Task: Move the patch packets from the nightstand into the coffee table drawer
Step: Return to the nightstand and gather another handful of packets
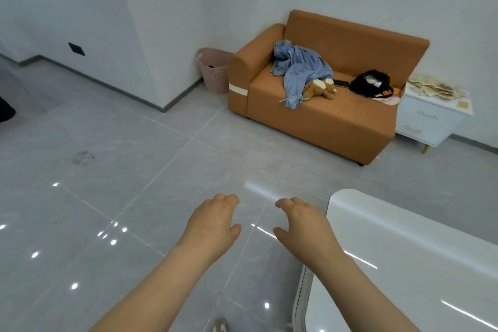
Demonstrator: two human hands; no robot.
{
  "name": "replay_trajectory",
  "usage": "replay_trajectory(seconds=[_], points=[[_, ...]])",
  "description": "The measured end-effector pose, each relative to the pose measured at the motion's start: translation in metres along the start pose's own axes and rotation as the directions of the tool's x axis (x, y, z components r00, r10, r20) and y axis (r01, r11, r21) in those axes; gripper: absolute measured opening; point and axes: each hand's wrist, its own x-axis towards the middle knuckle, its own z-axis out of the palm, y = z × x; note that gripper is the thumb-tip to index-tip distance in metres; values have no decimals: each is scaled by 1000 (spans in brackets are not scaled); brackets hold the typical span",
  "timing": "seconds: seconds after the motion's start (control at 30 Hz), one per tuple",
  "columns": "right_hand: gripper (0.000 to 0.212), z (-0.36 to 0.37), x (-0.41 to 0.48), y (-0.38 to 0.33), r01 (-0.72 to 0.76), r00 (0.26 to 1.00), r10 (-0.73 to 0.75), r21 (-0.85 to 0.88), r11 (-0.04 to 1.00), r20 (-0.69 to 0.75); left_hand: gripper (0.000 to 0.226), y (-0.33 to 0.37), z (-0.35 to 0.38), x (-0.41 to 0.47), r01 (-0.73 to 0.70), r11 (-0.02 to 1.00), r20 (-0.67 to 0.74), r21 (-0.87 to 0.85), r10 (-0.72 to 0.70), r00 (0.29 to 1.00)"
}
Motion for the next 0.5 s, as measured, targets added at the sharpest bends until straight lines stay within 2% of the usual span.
replay_trajectory(seconds=[0.23,0.5], points=[[52,-7,45,1,-130,992,130,42,991,-2,45,-15,-18,67,-117,993,42,-7,117,992],[49,-26,122,39,-228,972,232,106,968,-30,49,1,-26,174,-206,979,95,1,205,974]])
